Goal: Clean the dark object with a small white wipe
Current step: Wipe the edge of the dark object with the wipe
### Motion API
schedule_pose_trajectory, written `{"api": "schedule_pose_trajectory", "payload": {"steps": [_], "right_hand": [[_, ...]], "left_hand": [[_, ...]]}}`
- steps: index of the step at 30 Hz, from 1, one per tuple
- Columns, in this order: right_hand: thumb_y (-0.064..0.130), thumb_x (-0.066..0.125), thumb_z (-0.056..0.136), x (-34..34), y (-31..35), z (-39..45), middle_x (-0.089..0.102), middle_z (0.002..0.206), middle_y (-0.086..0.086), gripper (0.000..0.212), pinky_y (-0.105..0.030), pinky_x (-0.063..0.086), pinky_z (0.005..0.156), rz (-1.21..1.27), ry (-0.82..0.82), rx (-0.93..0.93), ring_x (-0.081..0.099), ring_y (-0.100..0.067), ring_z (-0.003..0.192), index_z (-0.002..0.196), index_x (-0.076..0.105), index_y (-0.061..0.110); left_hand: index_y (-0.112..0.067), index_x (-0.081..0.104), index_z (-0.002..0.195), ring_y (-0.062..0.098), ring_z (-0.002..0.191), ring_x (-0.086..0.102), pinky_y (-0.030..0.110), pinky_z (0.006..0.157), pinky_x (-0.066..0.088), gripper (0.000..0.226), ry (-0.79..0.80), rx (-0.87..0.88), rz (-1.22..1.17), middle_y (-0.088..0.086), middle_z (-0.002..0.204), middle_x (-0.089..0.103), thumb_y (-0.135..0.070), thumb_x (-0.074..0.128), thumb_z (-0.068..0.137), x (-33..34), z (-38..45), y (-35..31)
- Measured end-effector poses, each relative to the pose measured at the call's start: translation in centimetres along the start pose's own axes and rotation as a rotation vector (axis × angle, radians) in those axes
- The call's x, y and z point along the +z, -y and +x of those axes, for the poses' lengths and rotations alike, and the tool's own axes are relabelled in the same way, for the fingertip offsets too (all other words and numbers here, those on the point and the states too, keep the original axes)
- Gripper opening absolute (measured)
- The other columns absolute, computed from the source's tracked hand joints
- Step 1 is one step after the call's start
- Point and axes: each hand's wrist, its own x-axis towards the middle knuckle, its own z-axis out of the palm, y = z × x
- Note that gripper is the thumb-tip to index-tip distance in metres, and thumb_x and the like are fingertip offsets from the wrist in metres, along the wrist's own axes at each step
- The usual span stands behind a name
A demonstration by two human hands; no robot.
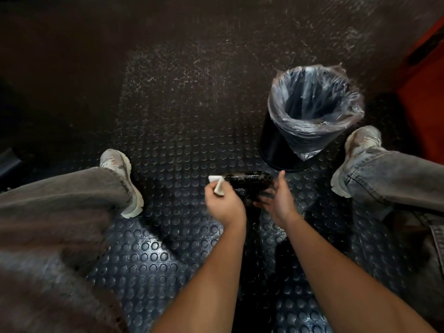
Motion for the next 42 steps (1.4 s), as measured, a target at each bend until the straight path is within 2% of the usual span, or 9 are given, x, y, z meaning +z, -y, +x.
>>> {"api": "schedule_pose_trajectory", "payload": {"steps": [3, 7, 9, 14, 20, 23, 30, 38, 42], "right_hand": [[0.069, 0.027, 0.099, 0.0, -0.2, 0.3, 0.073, 0.092, -0.003, 0.067, -0.040, 0.054, 0.076, 0.002, -0.021, -0.019, 0.069, -0.021, 0.084, 0.110, 0.069, 0.018], [0.070, 0.027, 0.099, -0.3, -0.3, 0.4, 0.073, 0.108, -0.008, 0.070, -0.045, 0.054, 0.085, 0.006, 0.002, -0.014, 0.070, -0.027, 0.098, 0.119, 0.067, 0.017], [0.073, 0.026, 0.097, -0.2, -0.2, 0.3, 0.068, 0.122, -0.011, 0.073, -0.050, 0.054, 0.094, 0.001, 0.003, -0.008, 0.066, -0.033, 0.111, 0.129, 0.062, 0.018], [0.076, 0.025, 0.095, -0.2, -0.1, 0.1, 0.059, 0.133, -0.013, 0.080, -0.054, 0.054, 0.095, -0.011, 0.000, -0.005, 0.059, -0.038, 0.119, 0.143, 0.051, 0.018], [0.070, 0.025, 0.099, 0.0, 0.0, 0.0, 0.068, 0.117, -0.012, 0.071, -0.042, 0.056, 0.080, 0.005, 0.003, -0.010, 0.067, -0.027, 0.100, 0.126, 0.062, 0.016], [0.070, 0.026, 0.099, -0.1, 0.0, 0.1, 0.068, 0.113, -0.012, 0.074, -0.040, 0.055, 0.075, 0.004, -0.002, -0.010, 0.067, -0.025, 0.094, 0.129, 0.063, 0.014], [0.078, 0.026, 0.093, -0.2, -0.1, 0.3, 0.057, 0.135, -0.014, 0.083, -0.052, 0.055, 0.094, -0.005, 0.004, -0.003, 0.059, -0.037, 0.119, 0.147, 0.047, 0.018], [0.069, 0.025, 0.099, -0.1, -0.1, 0.3, 0.069, 0.110, -0.009, 0.065, -0.045, 0.054, 0.083, 0.015, -0.003, -0.010, 0.067, -0.026, 0.097, 0.118, 0.065, 0.021], [0.069, 0.025, 0.099, -0.3, -0.3, 0.4, 0.070, 0.109, -0.009, 0.067, -0.045, 0.053, 0.084, 0.002, 0.006, -0.012, 0.068, -0.025, 0.096, 0.119, 0.066, 0.020]], "left_hand": [[-0.016, 0.070, 0.081, 0.004, 0.069, 0.056, 0.008, 0.057, 0.039, 0.003, 0.114, 0.117, 0.106, -0.007, 0.088, 0.062, -0.013, 0.069, 0.081, 0.2, -1.5, 0.1], [-0.021, 0.068, 0.075, 0.005, 0.070, 0.058, 0.015, 0.059, 0.046, 0.011, 0.234, 0.130, 0.192, -0.007, 0.086, 0.063, -0.011, 0.067, 0.079, -0.4, -0.9, 1.9], [-0.021, 0.068, 0.081, 0.016, 0.072, 0.065, 0.030, 0.064, 0.054, 0.007, 0.184, 0.009, 0.173, -0.003, 0.080, 0.068, -0.014, 0.067, 0.081, -0.6, -0.1, 2.4], [-0.017, 0.063, 0.087, 0.009, 0.061, 0.071, 0.024, 0.062, 0.050, 0.006, -0.039, -0.334, -0.134, -0.003, 0.070, 0.071, -0.014, 0.059, 0.089, -0.5, 1.6, 0.9], [-0.017, 0.069, 0.084, 0.008, 0.068, 0.058, 0.011, 0.055, 0.041, 0.005, 0.081, 0.012, 0.061, -0.002, 0.084, 0.067, -0.012, 0.068, 0.085, 0.0, -1.1, 0.4], [-0.021, 0.066, 0.075, 0.012, 0.069, 0.058, 0.023, 0.057, 0.043, 0.009, 0.164, 0.033, 0.156, -0.003, 0.083, 0.065, -0.014, 0.068, 0.081, 0.0, -1.2, 1.0], [-0.012, 0.068, 0.094, 0.015, 0.069, 0.073, 0.027, 0.066, 0.055, 0.013, -0.009, -0.414, -0.138, 0.002, 0.073, 0.075, -0.017, 0.059, 0.088, -0.4, 1.5, 0.7], [-0.020, 0.067, 0.079, 0.006, 0.063, 0.053, 0.010, 0.049, 0.037, 0.011, 0.157, 0.076, 0.167, -0.002, 0.087, 0.062, -0.010, 0.071, 0.080, -0.4, -1.2, 0.2], [-0.021, 0.067, 0.073, 0.012, 0.070, 0.063, 0.013, 0.052, 0.043, 0.009, 0.243, 0.050, 0.252, -0.004, 0.084, 0.065, -0.016, 0.074, 0.074, -0.3, -0.8, 0.7]]}}
